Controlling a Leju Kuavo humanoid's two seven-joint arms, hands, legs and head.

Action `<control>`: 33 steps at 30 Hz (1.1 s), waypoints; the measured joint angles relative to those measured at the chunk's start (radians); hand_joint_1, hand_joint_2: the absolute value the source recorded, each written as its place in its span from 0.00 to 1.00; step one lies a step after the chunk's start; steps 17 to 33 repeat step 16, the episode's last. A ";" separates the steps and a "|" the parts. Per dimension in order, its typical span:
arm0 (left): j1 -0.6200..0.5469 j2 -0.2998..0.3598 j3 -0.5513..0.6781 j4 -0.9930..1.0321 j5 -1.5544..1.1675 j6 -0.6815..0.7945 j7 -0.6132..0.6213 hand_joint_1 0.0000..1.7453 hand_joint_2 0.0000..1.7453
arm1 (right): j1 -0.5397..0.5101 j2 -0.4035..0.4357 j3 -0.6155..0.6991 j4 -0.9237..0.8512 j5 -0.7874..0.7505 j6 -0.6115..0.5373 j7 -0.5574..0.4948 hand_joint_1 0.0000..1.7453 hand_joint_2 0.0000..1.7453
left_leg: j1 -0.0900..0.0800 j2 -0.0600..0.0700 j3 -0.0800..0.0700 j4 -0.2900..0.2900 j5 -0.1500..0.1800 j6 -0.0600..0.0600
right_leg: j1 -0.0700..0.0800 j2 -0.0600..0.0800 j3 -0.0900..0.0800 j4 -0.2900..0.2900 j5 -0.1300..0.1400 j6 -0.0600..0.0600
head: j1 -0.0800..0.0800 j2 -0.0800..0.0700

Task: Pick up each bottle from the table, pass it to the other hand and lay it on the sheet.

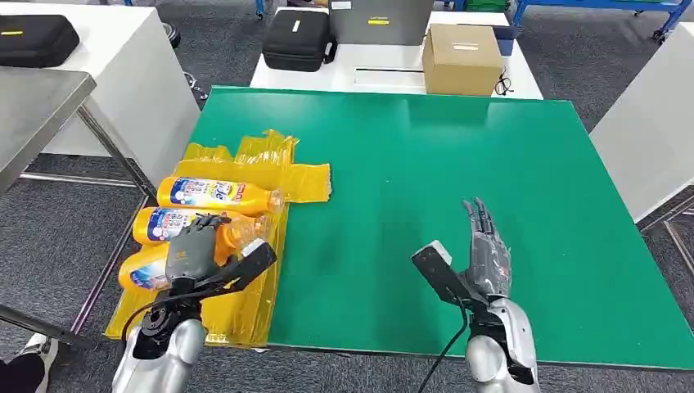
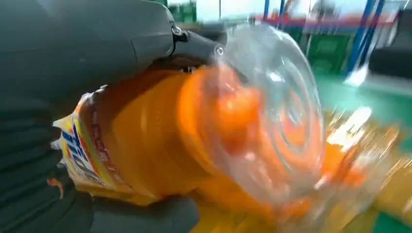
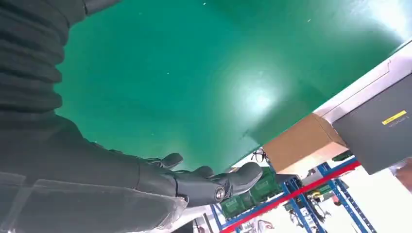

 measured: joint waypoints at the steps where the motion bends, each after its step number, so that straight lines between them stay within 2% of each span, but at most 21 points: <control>1: 0.003 -0.003 0.006 0.012 0.001 0.001 -0.003 0.00 1.00 | 0.002 0.000 0.000 -0.003 0.000 0.000 0.000 0.00 1.00 | 0.000 0.000 -0.001 0.000 0.000 0.000 | 0.000 0.000 -0.001 0.000 0.000 0.000 | 0.000 0.000; 12: -0.001 -0.018 0.031 0.046 0.021 0.074 -0.090 0.00 1.00 | 0.009 0.000 0.001 -0.008 0.005 0.000 0.003 0.00 1.00 | 0.000 0.000 -0.003 0.000 0.000 0.000 | -0.001 0.000 -0.002 0.000 0.000 0.000 | 0.000 0.000; 14: 0.000 -0.021 0.031 0.039 0.042 0.119 -0.123 0.00 1.00 | 0.009 0.000 0.001 -0.008 0.006 0.000 0.003 0.00 1.00 | 0.000 0.000 -0.003 0.000 0.000 0.000 | 0.000 0.000 -0.002 0.000 0.000 0.000 | 0.000 0.000; 16: 0.002 -0.024 0.030 0.016 0.113 0.197 -0.209 0.00 1.00 | 0.009 0.000 0.001 -0.008 0.008 0.000 0.002 0.00 1.00 | 0.000 0.000 -0.003 0.000 0.000 0.000 | 0.000 0.000 -0.002 0.000 0.000 0.000 | 0.000 0.000; 33: 0.002 -0.024 0.030 0.016 0.113 0.197 -0.209 0.00 1.00 | 0.009 0.000 0.001 -0.008 0.008 0.000 0.002 0.00 1.00 | 0.000 0.000 -0.003 0.000 0.000 0.000 | 0.000 0.000 -0.002 0.000 0.000 0.000 | 0.000 0.000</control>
